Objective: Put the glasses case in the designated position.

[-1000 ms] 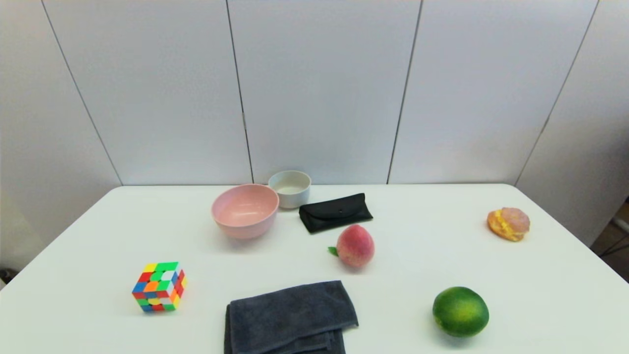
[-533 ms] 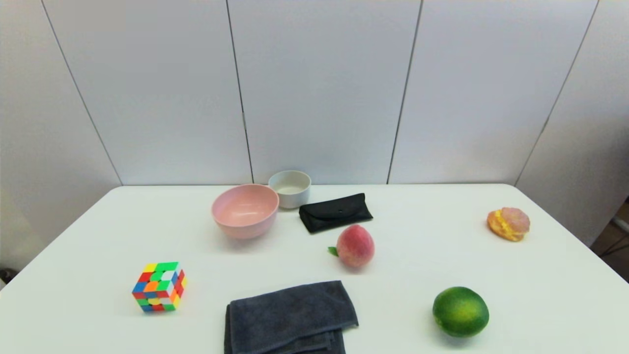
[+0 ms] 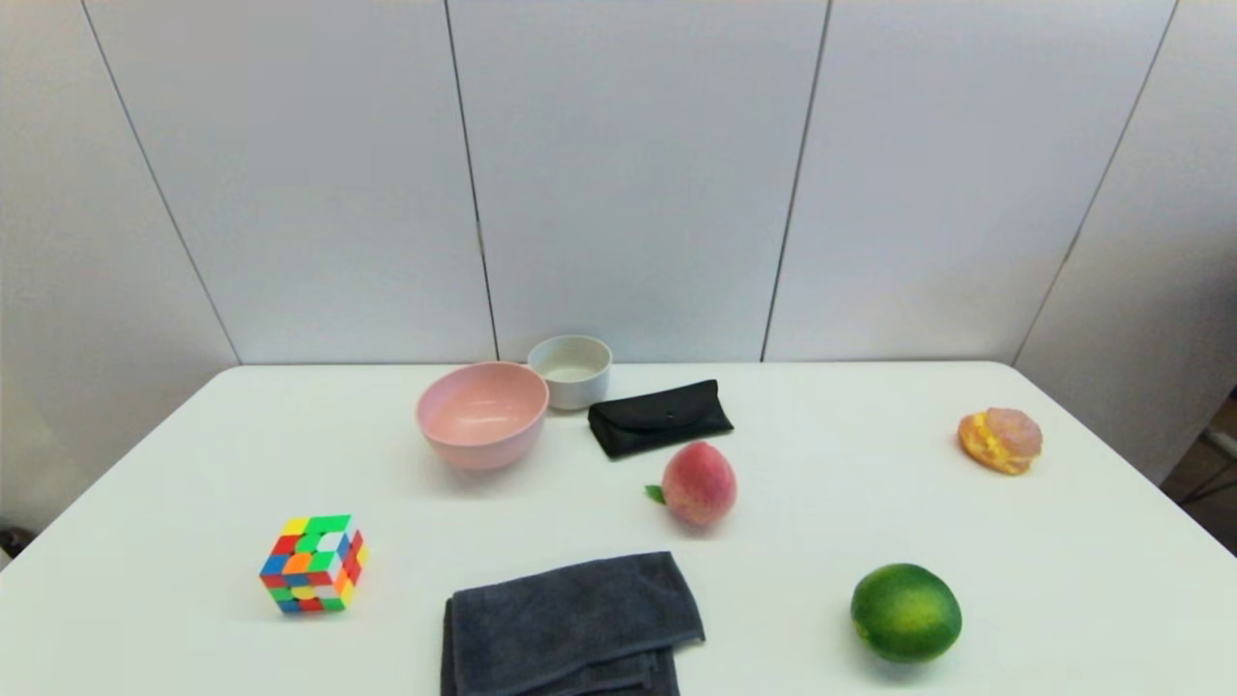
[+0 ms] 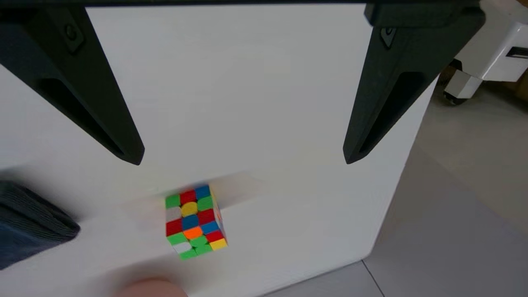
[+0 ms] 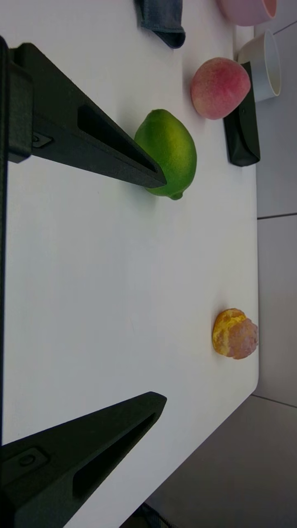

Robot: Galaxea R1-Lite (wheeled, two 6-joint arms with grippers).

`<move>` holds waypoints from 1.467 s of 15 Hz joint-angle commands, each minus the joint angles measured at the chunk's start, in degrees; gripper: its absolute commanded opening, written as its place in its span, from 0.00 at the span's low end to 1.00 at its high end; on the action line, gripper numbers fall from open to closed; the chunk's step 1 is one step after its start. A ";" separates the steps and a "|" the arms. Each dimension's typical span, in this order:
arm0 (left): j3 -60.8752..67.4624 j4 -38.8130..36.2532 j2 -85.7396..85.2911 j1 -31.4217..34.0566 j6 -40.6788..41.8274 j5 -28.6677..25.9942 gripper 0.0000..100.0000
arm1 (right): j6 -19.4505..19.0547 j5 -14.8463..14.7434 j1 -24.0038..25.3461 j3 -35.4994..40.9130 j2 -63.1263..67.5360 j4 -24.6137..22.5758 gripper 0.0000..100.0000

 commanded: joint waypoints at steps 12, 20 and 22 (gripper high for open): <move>-28.73 2.42 34.61 -6.06 1.61 -3.27 1.00 | 0.02 0.01 0.00 0.00 0.06 -0.02 1.00; -31.63 -10.77 51.23 -3.96 9.87 -6.53 1.00 | 0.02 0.01 0.00 0.00 0.06 -0.02 1.00; -36.11 -11.03 55.97 -3.16 11.63 -6.53 1.00 | 0.02 0.01 0.00 0.00 0.06 -0.02 1.00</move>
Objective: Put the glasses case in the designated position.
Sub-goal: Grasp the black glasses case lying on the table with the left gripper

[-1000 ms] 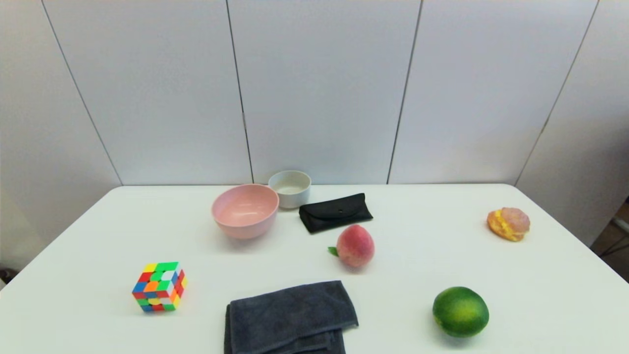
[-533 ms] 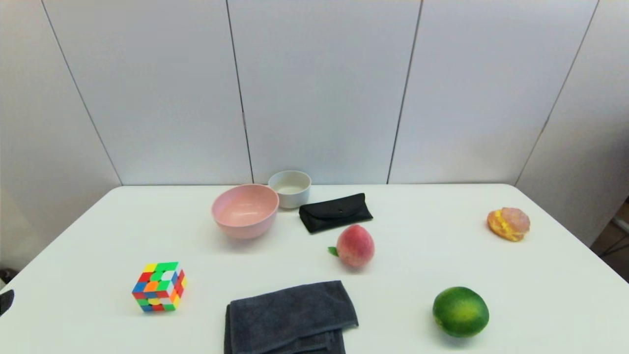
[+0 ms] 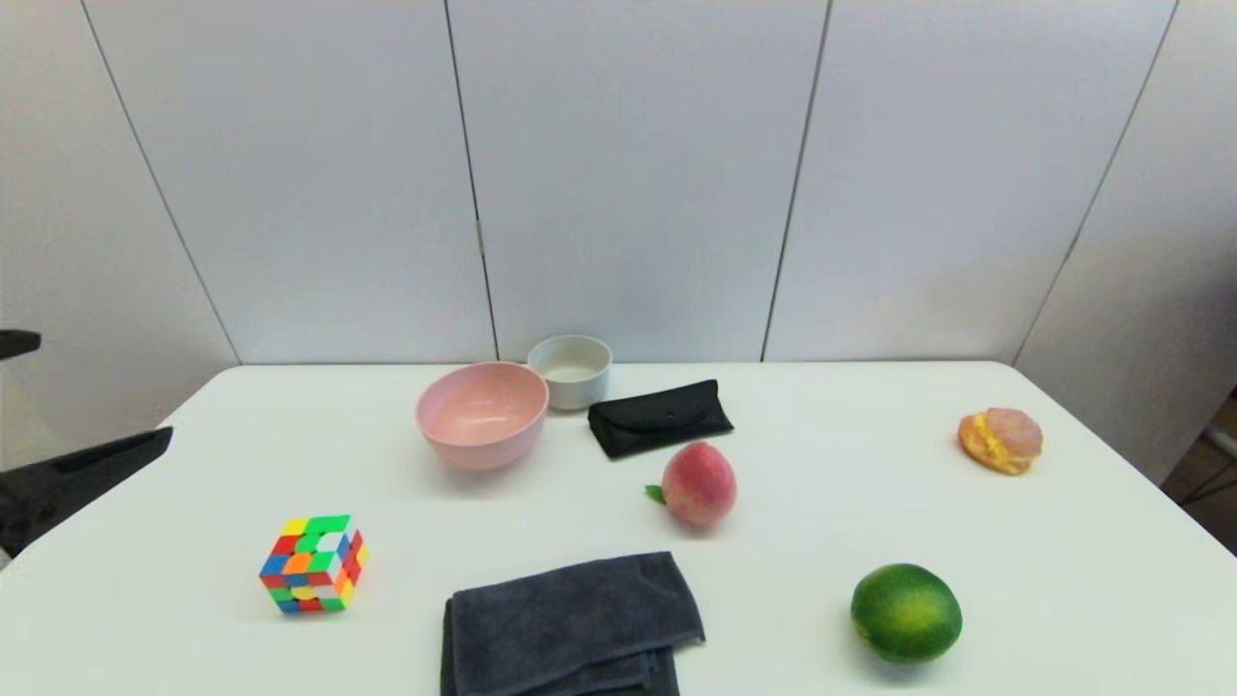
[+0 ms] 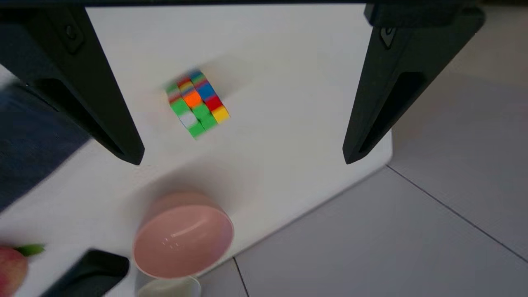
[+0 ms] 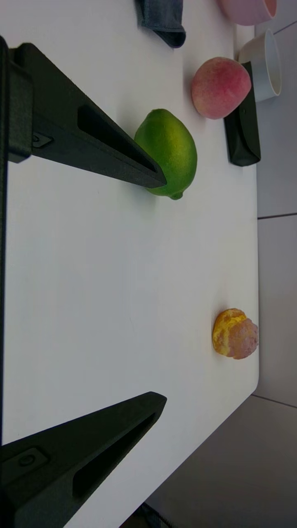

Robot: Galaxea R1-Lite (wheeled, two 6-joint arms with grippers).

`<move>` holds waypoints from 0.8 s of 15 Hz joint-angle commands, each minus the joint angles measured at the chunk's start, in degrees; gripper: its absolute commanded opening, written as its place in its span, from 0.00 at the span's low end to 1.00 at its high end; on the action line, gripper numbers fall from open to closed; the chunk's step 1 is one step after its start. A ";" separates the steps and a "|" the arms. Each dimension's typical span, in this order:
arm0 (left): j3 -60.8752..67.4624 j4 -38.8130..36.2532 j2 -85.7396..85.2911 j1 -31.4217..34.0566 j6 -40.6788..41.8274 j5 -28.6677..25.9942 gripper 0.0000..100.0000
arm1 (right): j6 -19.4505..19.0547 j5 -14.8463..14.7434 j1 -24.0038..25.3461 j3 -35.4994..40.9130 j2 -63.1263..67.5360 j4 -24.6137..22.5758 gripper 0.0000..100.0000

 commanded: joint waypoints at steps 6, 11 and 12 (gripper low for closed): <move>-11.16 -1.29 19.83 3.50 11.74 -6.60 1.00 | 0.13 0.01 0.00 0.00 0.06 -0.02 1.00; -11.07 -0.76 23.44 3.24 17.36 -12.23 1.00 | -0.05 0.01 0.00 0.00 0.06 -0.02 1.00; -11.34 -0.06 24.23 3.24 19.12 -13.46 1.00 | -0.05 0.01 0.00 0.00 0.06 -0.02 1.00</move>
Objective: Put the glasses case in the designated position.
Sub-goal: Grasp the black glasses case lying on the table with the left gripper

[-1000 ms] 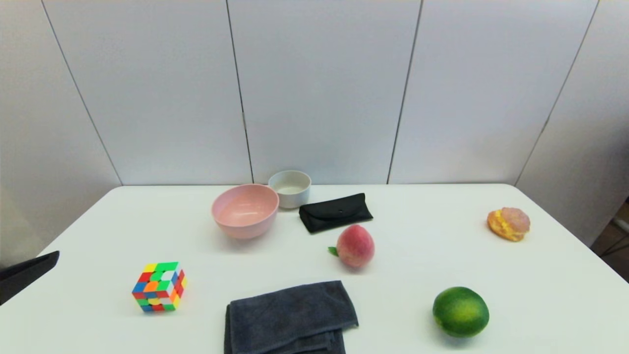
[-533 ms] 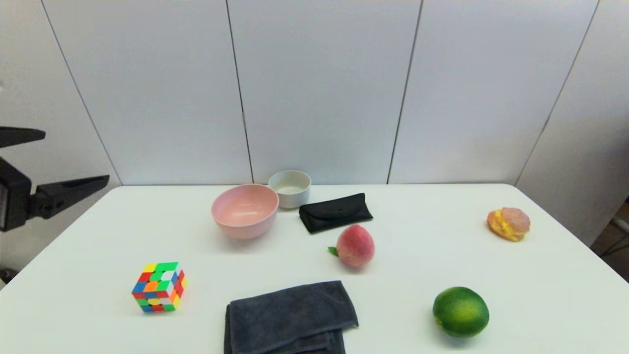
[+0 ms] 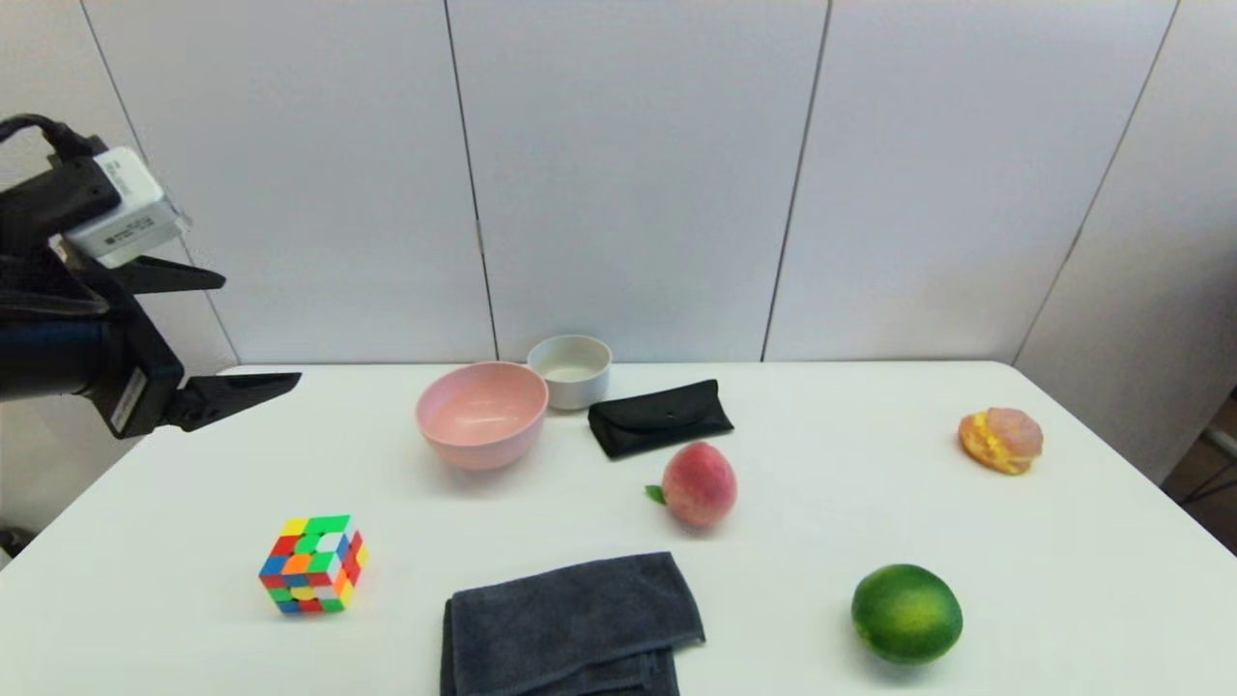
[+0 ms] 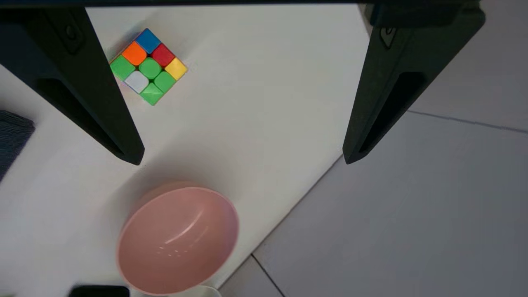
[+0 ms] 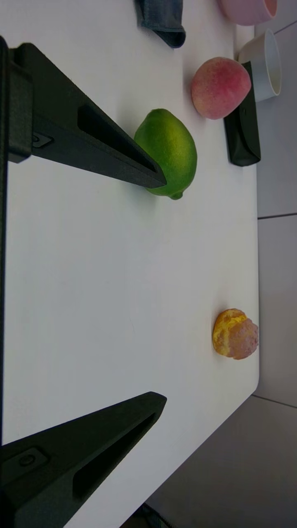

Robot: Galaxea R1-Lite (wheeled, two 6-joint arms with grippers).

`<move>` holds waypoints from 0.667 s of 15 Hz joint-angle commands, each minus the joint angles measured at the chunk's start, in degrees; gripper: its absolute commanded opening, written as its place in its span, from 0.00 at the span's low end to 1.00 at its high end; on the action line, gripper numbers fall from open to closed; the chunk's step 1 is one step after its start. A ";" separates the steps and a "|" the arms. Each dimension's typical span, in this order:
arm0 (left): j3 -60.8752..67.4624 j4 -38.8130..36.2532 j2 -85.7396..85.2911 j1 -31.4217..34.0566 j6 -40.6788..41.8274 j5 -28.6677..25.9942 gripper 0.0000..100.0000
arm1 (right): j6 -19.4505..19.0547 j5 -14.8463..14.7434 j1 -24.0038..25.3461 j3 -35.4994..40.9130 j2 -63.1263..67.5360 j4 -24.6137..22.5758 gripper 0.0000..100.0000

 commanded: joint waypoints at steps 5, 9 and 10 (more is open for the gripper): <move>-8.18 8.00 9.03 -0.12 10.57 -5.54 1.00 | 0.11 0.01 0.00 0.00 0.06 -0.02 1.00; -12.31 11.16 11.75 -2.14 13.91 -6.06 1.00 | 0.11 0.01 0.00 0.00 0.06 -0.02 1.00; -13.72 11.87 12.63 -2.84 14.17 -6.77 1.00 | -0.06 0.01 0.00 0.00 0.06 -0.02 1.00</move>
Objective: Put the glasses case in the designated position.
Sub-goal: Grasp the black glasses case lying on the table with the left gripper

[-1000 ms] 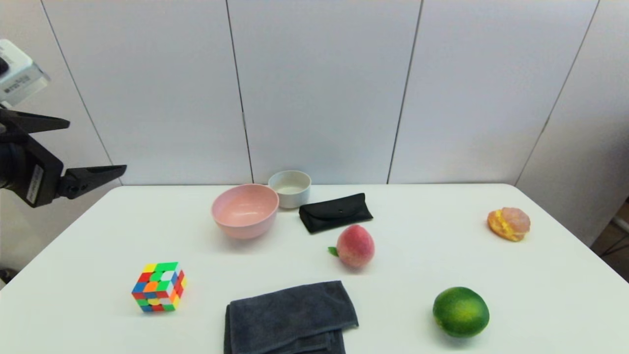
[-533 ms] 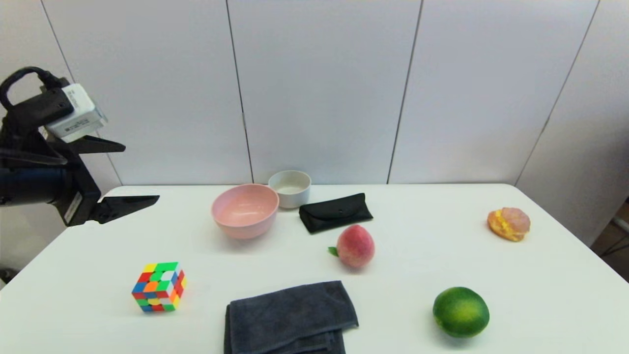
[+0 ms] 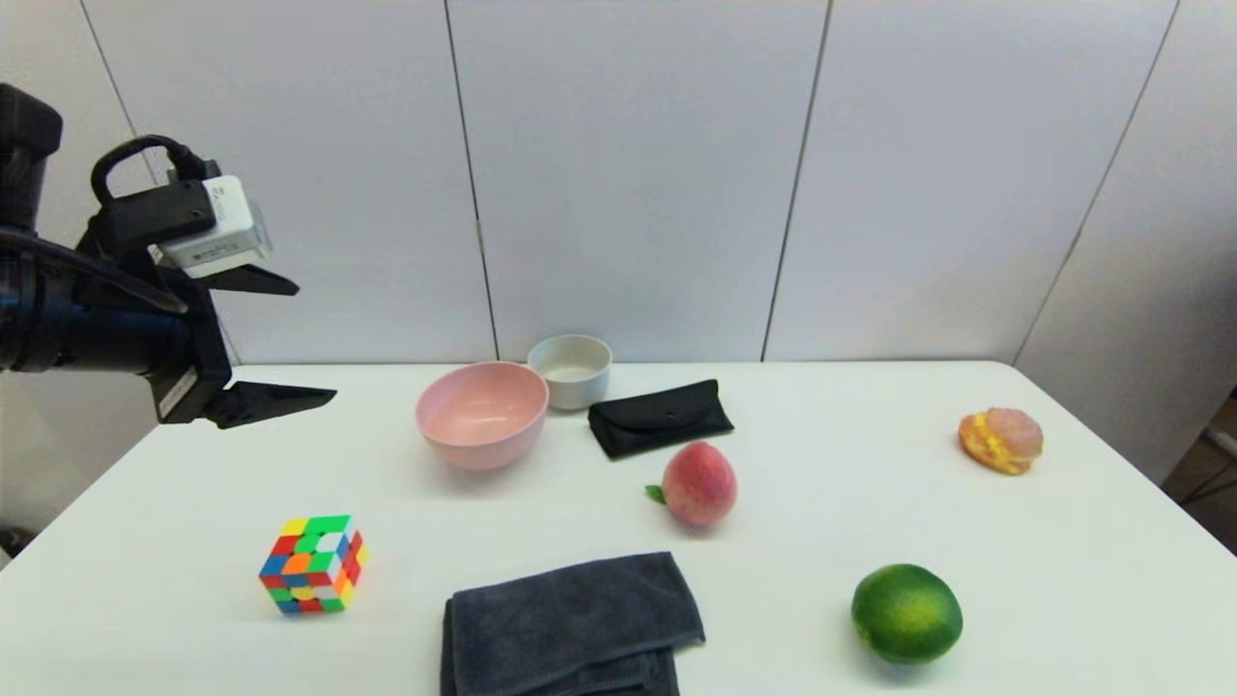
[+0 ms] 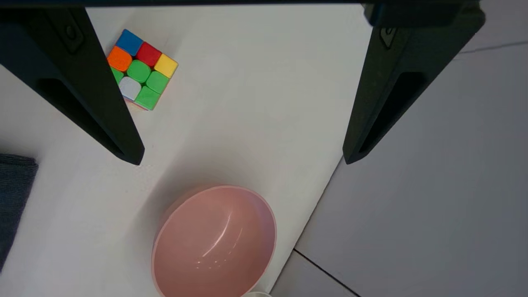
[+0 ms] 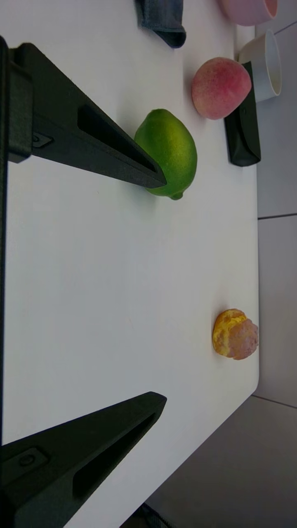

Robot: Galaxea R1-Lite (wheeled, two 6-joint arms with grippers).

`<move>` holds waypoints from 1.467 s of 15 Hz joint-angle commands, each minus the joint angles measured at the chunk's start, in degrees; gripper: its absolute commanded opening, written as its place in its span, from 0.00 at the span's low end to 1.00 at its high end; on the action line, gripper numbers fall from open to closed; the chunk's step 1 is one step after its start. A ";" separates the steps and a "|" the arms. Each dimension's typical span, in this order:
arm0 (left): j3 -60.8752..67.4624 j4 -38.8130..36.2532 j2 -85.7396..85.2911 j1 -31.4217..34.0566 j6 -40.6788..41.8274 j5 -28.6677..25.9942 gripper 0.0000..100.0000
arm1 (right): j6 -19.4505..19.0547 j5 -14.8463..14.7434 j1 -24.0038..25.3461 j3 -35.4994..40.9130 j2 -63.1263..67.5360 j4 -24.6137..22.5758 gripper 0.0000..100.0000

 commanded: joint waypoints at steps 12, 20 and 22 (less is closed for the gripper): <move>-34.87 30.07 21.50 -12.29 7.89 -2.91 1.00 | 0.09 0.01 0.00 0.00 0.06 -0.02 1.00; -40.32 30.25 29.41 -20.20 3.85 -2.29 1.00 | 0.09 0.01 0.00 0.00 0.06 -0.02 1.00; -40.32 26.64 31.26 -21.43 1.04 -1.76 1.00 | -0.09 0.01 0.00 0.00 0.06 -0.02 1.00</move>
